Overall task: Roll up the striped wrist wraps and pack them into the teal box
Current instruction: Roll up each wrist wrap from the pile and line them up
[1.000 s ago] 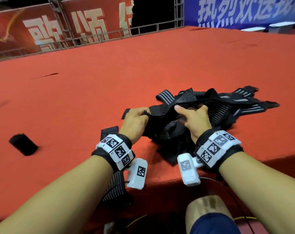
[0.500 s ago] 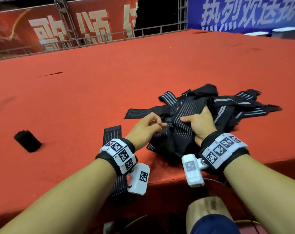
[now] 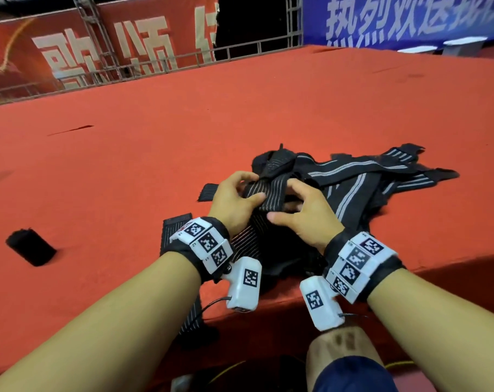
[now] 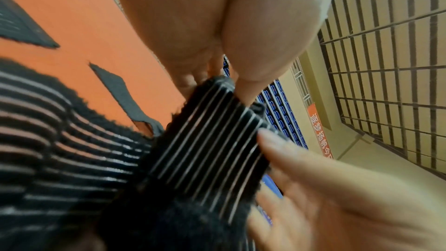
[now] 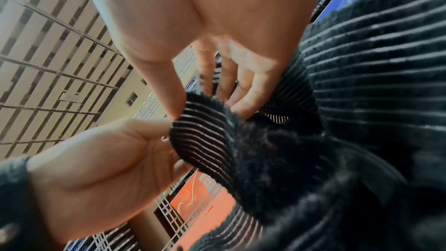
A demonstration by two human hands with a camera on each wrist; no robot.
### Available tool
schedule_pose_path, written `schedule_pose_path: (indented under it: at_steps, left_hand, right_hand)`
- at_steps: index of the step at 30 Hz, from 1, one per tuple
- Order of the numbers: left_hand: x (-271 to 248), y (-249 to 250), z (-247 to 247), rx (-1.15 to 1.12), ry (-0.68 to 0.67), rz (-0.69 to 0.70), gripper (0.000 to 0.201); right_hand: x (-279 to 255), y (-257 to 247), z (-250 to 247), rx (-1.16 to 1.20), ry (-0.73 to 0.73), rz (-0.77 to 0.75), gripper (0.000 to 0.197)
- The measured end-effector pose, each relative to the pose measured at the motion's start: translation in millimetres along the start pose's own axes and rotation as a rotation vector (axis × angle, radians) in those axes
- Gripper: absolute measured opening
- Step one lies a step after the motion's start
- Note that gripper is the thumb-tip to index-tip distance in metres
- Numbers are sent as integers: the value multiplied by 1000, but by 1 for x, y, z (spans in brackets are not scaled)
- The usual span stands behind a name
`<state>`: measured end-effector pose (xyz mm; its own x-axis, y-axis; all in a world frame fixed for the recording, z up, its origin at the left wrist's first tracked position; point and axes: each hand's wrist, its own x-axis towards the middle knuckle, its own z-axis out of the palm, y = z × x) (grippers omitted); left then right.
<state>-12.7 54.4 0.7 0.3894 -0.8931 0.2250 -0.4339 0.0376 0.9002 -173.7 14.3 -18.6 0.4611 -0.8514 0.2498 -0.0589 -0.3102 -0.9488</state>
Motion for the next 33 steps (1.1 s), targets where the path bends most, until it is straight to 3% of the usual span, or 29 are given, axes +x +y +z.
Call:
schedule_pose_path:
  at_steps: [4, 8, 10, 13, 17, 20, 22, 24, 30, 33]
  left_hand:
    - [0, -2, -6, 57, -84, 54, 34]
    - [-4, 4, -6, 9, -170, 111, 43]
    - [-6, 6, -7, -22, -214, 112, 51]
    - [-10, 7, -10, -10, -268, 126, 54]
    - [-10, 4, -14, -51, -191, 113, 55]
    - [-7, 0, -21, -115, -108, 101, 51]
    - [-7, 0, -26, -170, -92, 101, 47]
    - [-7, 2, -29, -228, -83, 106, 45]
    - [-5, 8, -36, -228, -31, 142, 76]
    - [-5, 9, -40, -198, -18, 122, 95]
  right_hand:
    - [9, -5, -12, 78, 231, 82, 62]
    - [12, -3, -17, -289, 136, -41, 65]
    - [13, 1, -14, -381, 133, -89, 55]
    - [18, 6, -14, -414, 242, -108, 26]
    - [28, 6, -21, -414, 415, -38, 10]
    - [40, 11, -31, -185, 550, 94, 26]
    - [43, 12, -34, -215, 516, 162, 56]
    - [38, 6, -32, -324, 406, 146, 71]
    - [13, -11, -5, -521, 116, -94, 37]
    - [4, -9, 7, -561, 35, -101, 33]
